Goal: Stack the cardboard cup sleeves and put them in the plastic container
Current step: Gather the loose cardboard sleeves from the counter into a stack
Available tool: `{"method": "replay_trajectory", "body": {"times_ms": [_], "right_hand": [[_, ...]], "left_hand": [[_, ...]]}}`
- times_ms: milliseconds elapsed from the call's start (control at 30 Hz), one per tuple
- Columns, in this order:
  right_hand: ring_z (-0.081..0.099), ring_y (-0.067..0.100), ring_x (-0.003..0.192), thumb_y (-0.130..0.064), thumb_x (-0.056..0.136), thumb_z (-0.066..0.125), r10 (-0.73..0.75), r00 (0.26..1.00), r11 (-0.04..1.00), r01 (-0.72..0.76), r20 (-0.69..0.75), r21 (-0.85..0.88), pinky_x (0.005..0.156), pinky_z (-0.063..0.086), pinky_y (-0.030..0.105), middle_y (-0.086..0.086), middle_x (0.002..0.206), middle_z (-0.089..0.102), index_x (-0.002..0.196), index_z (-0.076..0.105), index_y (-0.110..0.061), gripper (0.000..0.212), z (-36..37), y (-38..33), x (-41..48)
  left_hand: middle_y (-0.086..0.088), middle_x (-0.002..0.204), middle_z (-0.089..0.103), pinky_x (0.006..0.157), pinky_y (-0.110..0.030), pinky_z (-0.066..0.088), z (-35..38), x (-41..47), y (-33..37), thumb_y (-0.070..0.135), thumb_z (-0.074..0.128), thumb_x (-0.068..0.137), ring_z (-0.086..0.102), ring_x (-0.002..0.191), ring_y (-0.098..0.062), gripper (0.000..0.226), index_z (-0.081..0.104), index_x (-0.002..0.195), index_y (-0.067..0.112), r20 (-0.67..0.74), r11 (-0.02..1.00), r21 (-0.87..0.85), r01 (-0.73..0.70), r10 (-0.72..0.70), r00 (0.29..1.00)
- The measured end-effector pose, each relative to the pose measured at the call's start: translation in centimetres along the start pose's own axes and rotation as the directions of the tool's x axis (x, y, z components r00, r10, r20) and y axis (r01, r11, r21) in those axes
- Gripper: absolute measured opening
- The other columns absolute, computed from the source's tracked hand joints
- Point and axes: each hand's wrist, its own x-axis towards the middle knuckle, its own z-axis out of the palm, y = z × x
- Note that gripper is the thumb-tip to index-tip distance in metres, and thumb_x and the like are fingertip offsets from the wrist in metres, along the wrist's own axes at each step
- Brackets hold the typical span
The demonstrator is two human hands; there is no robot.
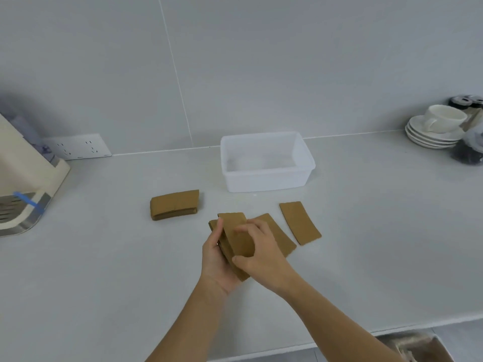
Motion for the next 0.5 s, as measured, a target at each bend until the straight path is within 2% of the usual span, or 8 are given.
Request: {"method": "replay_trajectory", "body": {"times_ms": [100, 167, 267, 367, 433, 500], "right_hand": [[0.029, 0.016, 0.133, -0.017, 0.071, 0.06, -0.017, 0.999, 1.0, 0.018, 0.04, -0.018, 0.109, 0.034, 0.042, -0.011, 0.145, 0.025, 0.123, 0.048, -0.028, 0.055, 0.4, 0.4, 0.3], [0.026, 0.012, 0.135, -0.017, 0.071, 0.061, -0.016, 0.998, 1.0, 0.017, 0.06, -0.007, 0.111, 0.031, 0.043, -0.012, 0.144, 0.025, 0.124, 0.048, -0.027, 0.055, 0.4, 0.6, 0.5], [0.019, 0.011, 0.138, -0.019, 0.072, 0.062, -0.022, 0.994, 0.999, 0.026, 0.109, -0.029, 0.113, 0.027, 0.046, -0.012, 0.141, 0.029, 0.124, 0.049, -0.025, 0.054, 0.2, 0.9, 0.7], [0.017, 0.012, 0.139, -0.021, 0.076, 0.064, -0.007, 0.985, 0.997, 0.021, 0.175, -0.074, 0.114, 0.026, 0.043, -0.008, 0.143, 0.028, 0.129, 0.046, -0.024, 0.056, -0.6, 1.0, 0.8], [0.017, 0.013, 0.139, -0.026, 0.079, 0.064, -0.01, 0.97, 0.995, 0.034, 0.244, -0.093, 0.112, 0.027, 0.036, -0.006, 0.145, 0.028, 0.131, 0.044, -0.023, 0.056, -1.5, 1.0, 0.9], [0.02, 0.013, 0.138, -0.033, 0.081, 0.063, 0.003, 0.946, 0.989, 0.046, 0.324, -0.142, 0.108, 0.029, 0.031, -0.005, 0.146, 0.029, 0.134, 0.04, -0.023, 0.059, -2.8, 1.1, 1.2]], "left_hand": [[-0.005, 0.129, 0.056, 0.11, -0.051, 0.029, -0.3, 0.3, 0.1, 0.052, 0.068, 0.065, 0.047, 0.129, -0.031, 0.07, 0.059, 0.124, 0.016, 0.037, 0.998, -0.044, 0.04, -0.038, 0.999], [-0.006, 0.132, 0.054, 0.112, -0.052, 0.028, -0.6, 0.6, -0.1, 0.051, 0.07, 0.064, 0.044, 0.131, -0.031, 0.075, 0.056, 0.128, 0.014, 0.037, 0.997, -0.052, 0.055, -0.053, 0.998], [-0.007, 0.128, 0.058, 0.111, -0.052, 0.028, -0.9, 1.0, -0.4, 0.051, 0.071, 0.064, 0.048, 0.128, -0.032, 0.067, 0.062, 0.119, 0.013, 0.032, 0.996, -0.054, 0.072, -0.071, 0.997], [-0.008, 0.125, 0.064, 0.11, -0.052, 0.032, -0.6, 1.3, -0.7, 0.049, 0.069, 0.067, 0.056, 0.12, -0.03, 0.056, 0.066, 0.109, 0.012, -0.036, 0.998, -0.026, 0.064, -0.065, 0.997], [-0.009, 0.12, 0.067, 0.103, -0.048, 0.041, -0.1, 1.2, -0.9, 0.048, 0.066, 0.07, 0.061, 0.112, -0.028, 0.05, 0.067, 0.104, 0.011, -0.094, 0.998, 0.006, 0.058, -0.057, 0.994], [-0.009, 0.111, 0.07, 0.085, -0.041, 0.052, 0.4, 1.2, -1.0, 0.047, 0.061, 0.076, 0.065, 0.1, -0.027, 0.046, 0.068, 0.103, 0.011, -0.144, 0.997, 0.038, 0.071, -0.065, 0.988]]}}
